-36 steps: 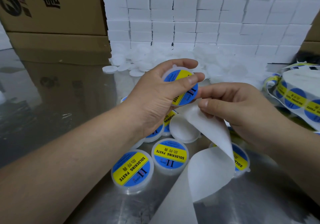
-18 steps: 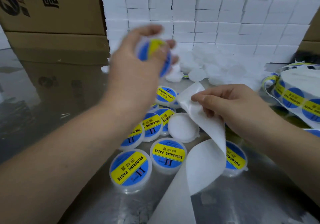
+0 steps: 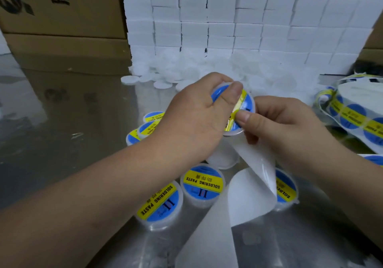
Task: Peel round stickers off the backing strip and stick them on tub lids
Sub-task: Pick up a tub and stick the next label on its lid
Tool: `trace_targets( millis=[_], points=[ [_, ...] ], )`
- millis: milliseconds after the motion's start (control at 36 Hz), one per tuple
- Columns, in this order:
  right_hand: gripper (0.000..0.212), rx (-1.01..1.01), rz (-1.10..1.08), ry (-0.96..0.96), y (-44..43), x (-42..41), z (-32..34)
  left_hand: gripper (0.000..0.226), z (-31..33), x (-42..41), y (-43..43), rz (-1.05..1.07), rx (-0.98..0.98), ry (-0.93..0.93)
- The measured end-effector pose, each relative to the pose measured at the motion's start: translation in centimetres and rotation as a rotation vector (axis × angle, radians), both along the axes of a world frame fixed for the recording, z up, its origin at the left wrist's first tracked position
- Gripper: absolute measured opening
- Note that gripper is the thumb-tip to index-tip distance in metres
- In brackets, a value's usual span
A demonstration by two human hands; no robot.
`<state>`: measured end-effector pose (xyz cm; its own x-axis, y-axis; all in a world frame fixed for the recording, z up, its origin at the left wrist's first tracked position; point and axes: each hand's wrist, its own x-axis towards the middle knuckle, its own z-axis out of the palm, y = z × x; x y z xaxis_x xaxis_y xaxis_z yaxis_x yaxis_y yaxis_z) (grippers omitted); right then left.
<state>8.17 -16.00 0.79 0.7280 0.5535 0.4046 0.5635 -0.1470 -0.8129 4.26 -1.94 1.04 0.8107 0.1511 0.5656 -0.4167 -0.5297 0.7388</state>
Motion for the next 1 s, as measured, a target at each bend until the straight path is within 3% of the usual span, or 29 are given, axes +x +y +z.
trace_targets(
  millis=[139,222,306,417,500,667,833,917,1000],
  points=[
    [0.032,0.035,-0.065,-0.027,0.3,-0.2,0.0,0.038,0.1,-0.2,0.4,0.112,0.143,-0.014],
    [0.033,0.128,-0.18,-0.018,0.1,0.1,0.3,0.05,0.2,0.5,1.6,0.238,0.135,0.034],
    [0.032,0.178,-0.229,-0.021,-0.1,0.3,0.5,0.05,0.2,1.6,2.9,0.349,0.14,0.121],
    [0.02,0.105,-0.222,-0.051,0.1,0.3,0.2,0.046,-0.2,2.3,3.8,0.438,0.29,0.326],
    [0.018,0.117,-0.204,-0.063,0.0,0.5,0.1,0.042,0.1,2.0,3.5,0.507,0.398,0.295],
    [0.027,0.205,-0.129,-0.13,-0.3,0.5,0.3,0.039,0.8,0.5,2.0,0.311,0.255,0.009],
    [0.039,0.247,0.119,-0.124,-0.2,-0.6,0.5,0.032,0.9,0.2,0.4,-0.108,-0.102,0.266],
    [0.03,0.239,0.187,-0.096,-0.4,-1.0,0.6,0.027,1.0,0.2,0.3,-0.238,-0.403,0.313],
    [0.017,0.195,0.258,-0.081,-0.6,-1.3,0.5,0.032,1.2,0.3,0.3,-0.25,-0.583,0.314]
  ],
)
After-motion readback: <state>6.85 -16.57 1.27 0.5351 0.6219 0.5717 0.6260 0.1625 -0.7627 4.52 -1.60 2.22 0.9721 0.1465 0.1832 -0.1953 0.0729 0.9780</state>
